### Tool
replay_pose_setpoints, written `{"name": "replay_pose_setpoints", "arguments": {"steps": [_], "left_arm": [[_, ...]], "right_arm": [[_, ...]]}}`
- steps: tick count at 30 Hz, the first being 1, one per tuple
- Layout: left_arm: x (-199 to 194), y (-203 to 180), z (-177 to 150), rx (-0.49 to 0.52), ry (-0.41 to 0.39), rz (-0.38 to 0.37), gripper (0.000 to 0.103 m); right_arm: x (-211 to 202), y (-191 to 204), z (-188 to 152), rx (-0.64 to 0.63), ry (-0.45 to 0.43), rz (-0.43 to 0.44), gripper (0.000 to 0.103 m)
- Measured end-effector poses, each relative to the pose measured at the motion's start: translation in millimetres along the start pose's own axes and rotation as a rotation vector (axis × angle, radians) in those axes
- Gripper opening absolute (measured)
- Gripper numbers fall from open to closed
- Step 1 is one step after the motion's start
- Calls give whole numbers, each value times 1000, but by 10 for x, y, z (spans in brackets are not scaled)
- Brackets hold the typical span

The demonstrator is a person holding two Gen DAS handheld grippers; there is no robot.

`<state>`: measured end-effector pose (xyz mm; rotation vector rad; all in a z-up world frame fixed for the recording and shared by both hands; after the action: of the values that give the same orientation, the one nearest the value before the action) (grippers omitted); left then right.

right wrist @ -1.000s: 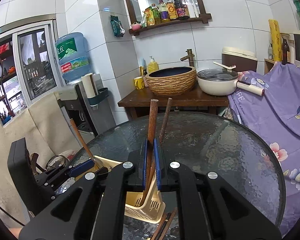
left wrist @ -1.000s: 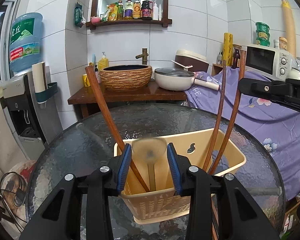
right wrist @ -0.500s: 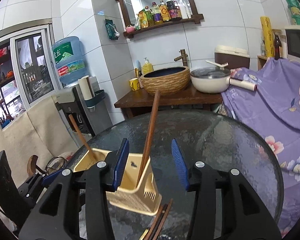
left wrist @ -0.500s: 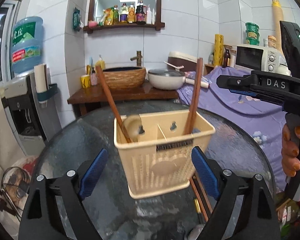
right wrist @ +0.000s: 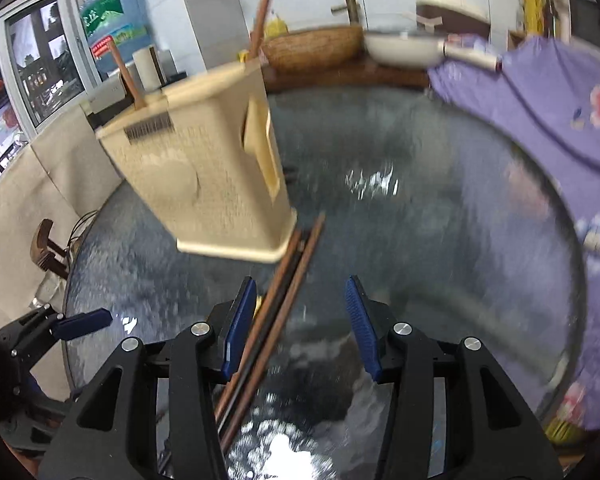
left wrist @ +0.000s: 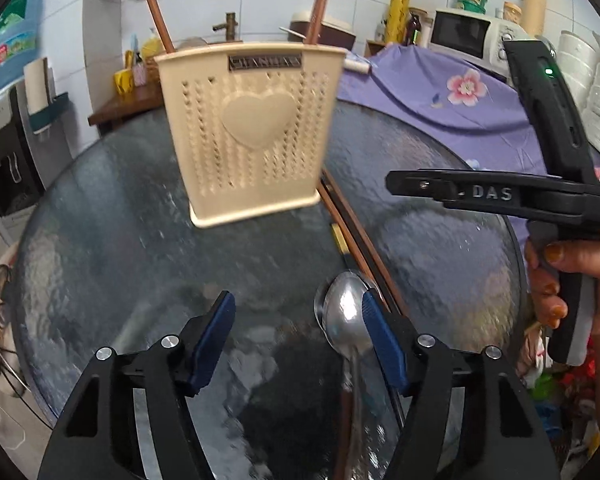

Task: Organize utensils
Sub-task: 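Withdraw both tools from the holder back down to the table, then move the left tool onto the steel spoon while the right tool reaches a chopstick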

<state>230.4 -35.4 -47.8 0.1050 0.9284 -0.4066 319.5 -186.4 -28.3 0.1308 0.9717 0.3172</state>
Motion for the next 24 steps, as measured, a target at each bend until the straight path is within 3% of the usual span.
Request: {"name": "replay_pose_setpoints", "arguments": {"steps": [10,15,24], "left_arm": [[165,-124,-227,7,68,-39,58],[154,-110,-241,0,68,-35,58],[139,-191,-310,11,78,-44,57]], "right_arm": [[296,67,-252,-3,90,-5,36],[464,61,-196,8,117,-44,27],[568,149,-4,-12,133,-78,26]]}}
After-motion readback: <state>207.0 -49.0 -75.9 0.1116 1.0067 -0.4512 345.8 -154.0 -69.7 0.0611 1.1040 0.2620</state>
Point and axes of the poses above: each gripper's, at about its wrist camera, not at the fingertips, and x roughly the way its jaws point, y to its left, z to its top, the point moved 3 cm from there along x, roughly the way its jaws point, and after that the axes turned 8 degrees about y, right-handed, at the moved point
